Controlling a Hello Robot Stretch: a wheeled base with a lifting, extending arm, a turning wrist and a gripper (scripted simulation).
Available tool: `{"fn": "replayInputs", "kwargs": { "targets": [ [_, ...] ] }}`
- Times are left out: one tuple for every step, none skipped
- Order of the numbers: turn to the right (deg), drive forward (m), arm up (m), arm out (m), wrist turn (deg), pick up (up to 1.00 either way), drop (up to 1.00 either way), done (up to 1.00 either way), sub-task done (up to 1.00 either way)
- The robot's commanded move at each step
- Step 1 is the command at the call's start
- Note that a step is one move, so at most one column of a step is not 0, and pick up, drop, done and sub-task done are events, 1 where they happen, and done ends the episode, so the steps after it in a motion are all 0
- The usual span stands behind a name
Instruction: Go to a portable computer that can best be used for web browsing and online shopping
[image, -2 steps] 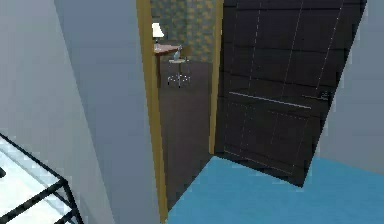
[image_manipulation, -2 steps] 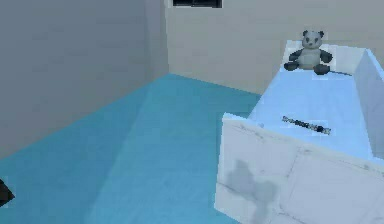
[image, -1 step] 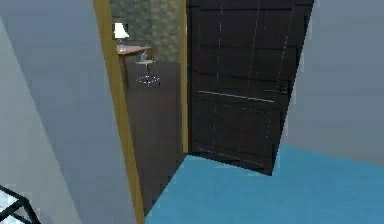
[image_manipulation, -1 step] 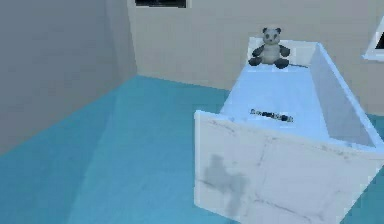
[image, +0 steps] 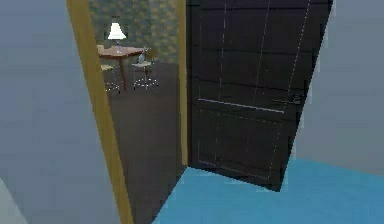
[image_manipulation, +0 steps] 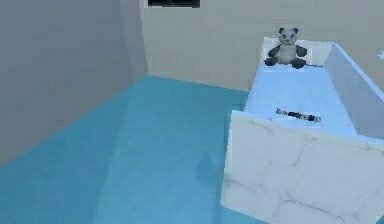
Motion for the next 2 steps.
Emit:
{"fn": "replayInputs", "kwargs": {
  "targets": [
    [9.0,0.0,0.0,0.0,0.0,0.0,0.0,0.0,0.0],
    [0.0,0.75,0.0,0.0,0.0,0.0,0.0,0.0,0.0]
  ]
}}
